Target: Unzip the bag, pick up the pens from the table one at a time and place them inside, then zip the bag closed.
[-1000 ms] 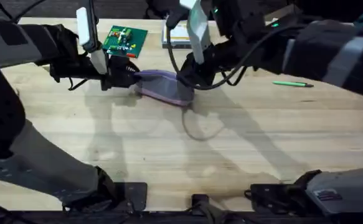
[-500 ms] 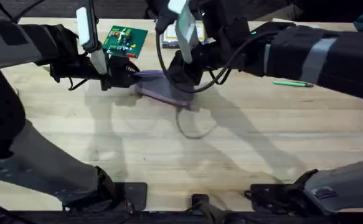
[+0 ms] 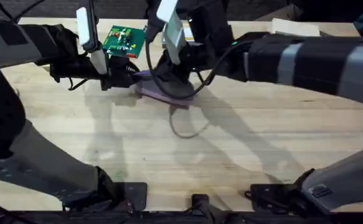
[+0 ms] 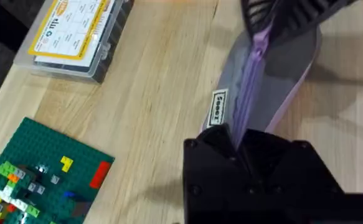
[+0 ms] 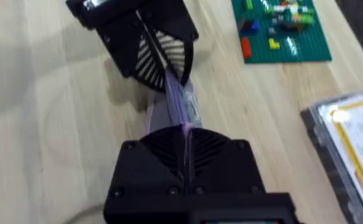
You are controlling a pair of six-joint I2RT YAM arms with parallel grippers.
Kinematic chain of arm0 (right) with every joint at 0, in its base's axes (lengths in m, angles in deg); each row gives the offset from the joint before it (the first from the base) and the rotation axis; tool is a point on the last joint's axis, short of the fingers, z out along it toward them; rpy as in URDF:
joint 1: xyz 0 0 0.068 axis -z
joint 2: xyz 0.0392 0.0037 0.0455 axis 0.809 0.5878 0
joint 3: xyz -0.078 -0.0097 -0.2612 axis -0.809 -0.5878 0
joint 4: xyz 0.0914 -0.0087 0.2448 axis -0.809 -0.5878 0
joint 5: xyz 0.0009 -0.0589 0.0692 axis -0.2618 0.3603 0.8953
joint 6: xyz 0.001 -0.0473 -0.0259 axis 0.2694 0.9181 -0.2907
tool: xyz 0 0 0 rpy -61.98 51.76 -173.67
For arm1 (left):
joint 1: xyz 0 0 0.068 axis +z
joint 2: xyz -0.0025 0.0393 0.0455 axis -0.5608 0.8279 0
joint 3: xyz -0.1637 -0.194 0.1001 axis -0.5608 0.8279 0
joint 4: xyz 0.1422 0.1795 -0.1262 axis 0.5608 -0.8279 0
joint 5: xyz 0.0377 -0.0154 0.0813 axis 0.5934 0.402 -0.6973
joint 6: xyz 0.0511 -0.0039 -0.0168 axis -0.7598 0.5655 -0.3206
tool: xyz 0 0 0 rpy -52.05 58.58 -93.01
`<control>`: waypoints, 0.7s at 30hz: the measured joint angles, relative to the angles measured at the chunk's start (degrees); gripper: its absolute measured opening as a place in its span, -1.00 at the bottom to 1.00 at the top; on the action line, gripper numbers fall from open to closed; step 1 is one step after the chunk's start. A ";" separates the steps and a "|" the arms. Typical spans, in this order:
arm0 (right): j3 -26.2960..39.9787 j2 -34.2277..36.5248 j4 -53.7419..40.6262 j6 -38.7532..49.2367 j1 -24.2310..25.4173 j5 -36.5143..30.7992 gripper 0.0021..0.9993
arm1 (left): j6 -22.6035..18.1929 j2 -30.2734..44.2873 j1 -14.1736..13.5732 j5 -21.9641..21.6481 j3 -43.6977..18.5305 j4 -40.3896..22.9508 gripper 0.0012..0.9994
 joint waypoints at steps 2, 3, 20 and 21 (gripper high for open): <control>0.11 1.42 2.66 -0.17 -0.60 0.22 -0.94 | 0.00 0.00 0.00 0.01 0.00 -0.02 -0.92; 0.11 2.00 3.88 -0.32 -0.89 0.29 -0.94 | 0.00 0.00 0.00 -0.01 0.00 -0.02 -0.92; 4.57 9.89 13.29 -4.31 -3.50 0.26 -0.63 | 0.00 0.00 1.33 -1.77 -0.59 0.31 -0.92; 4.98 9.97 12.86 -4.45 -3.63 0.48 -0.36 | 0.00 0.00 1.16 -1.43 -0.59 0.17 -0.92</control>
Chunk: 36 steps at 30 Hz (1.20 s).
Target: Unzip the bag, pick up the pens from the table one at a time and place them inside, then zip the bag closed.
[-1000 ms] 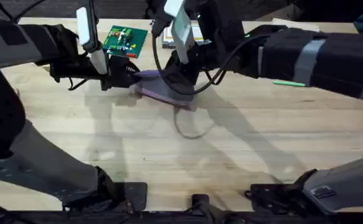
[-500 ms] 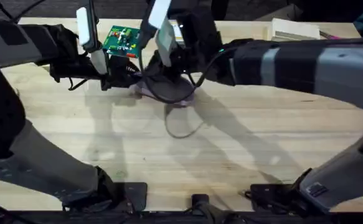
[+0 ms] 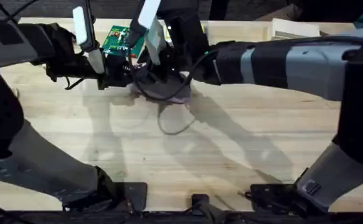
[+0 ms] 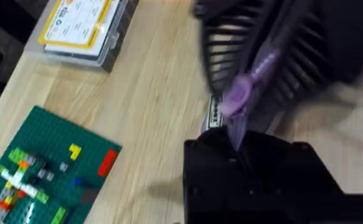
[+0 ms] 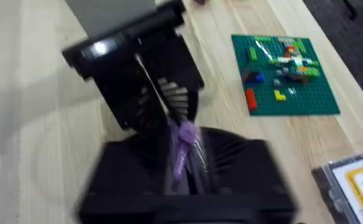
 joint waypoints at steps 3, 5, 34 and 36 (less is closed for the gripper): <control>1.64 0.00 -2.57 -0.29 -0.53 0.40 0.50 | -0.13 0.00 -0.33 0.02 0.00 0.00 -0.92; 2.52 -0.18 -4.50 -0.33 -0.20 -0.07 0.93 | -0.44 0.00 -0.20 -0.09 0.00 -0.39 -0.92; 2.76 -21.20 -35.44 -0.35 2.17 -8.28 0.99 | -0.22 -0.35 -0.55 3.21 0.00 -0.20 0.99; 2.76 -21.67 -35.47 -0.35 2.16 -8.28 0.99 | -0.20 -1.42 0.16 3.21 0.00 -0.40 0.99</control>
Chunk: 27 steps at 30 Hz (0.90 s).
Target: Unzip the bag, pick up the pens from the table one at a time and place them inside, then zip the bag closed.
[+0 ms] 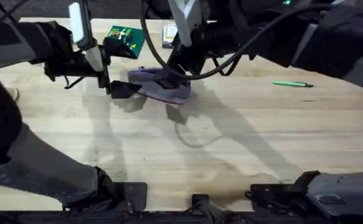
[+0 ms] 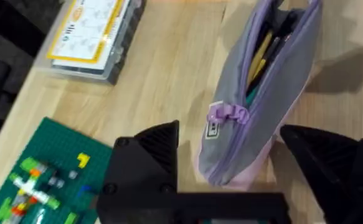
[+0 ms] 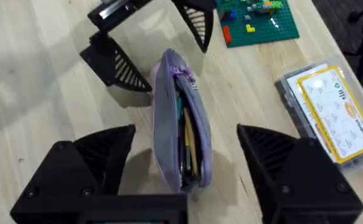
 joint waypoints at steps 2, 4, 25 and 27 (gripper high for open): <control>0.00 -0.14 -0.37 -0.02 0.00 0.04 0.99 | -0.01 -1.65 0.77 0.02 0.00 -0.47 0.99; 0.00 -0.17 -2.22 -0.25 -0.20 0.05 0.61 | -0.04 -4.91 2.48 0.24 0.00 -1.94 0.99; 0.00 4.88 1.32 1.31 -0.37 0.02 -0.94 | -0.04 -6.14 5.21 0.53 0.00 -3.23 0.99; 0.00 7.30 3.25 1.33 -0.39 0.02 -0.94 | -0.04 -6.14 5.21 1.03 0.00 -3.25 0.99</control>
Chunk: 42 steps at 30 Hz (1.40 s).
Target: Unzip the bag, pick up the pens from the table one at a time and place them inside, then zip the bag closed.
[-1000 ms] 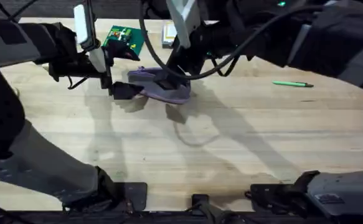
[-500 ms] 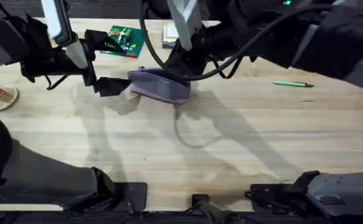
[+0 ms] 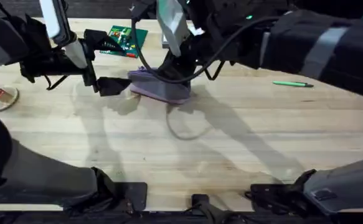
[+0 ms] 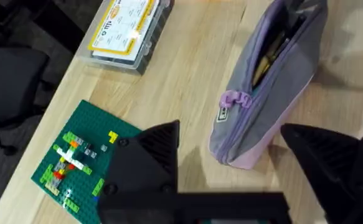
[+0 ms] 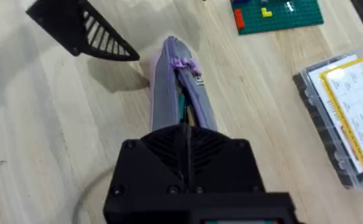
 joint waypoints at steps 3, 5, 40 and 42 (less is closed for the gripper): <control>0.00 0.91 0.20 0.00 -0.06 0.02 -0.94 | 0.00 0.00 0.00 0.41 0.00 0.00 0.99; 0.00 1.20 0.37 0.00 -0.15 0.00 -0.94 | 0.00 0.00 0.00 0.54 0.00 0.02 0.99; 0.07 12.27 6.45 0.33 -0.13 -0.26 0.92 | 0.00 0.00 0.00 0.70 0.00 0.02 0.99; 0.07 12.27 6.39 0.29 -0.15 -0.35 0.99 | 0.01 0.00 0.00 0.70 0.00 0.02 0.99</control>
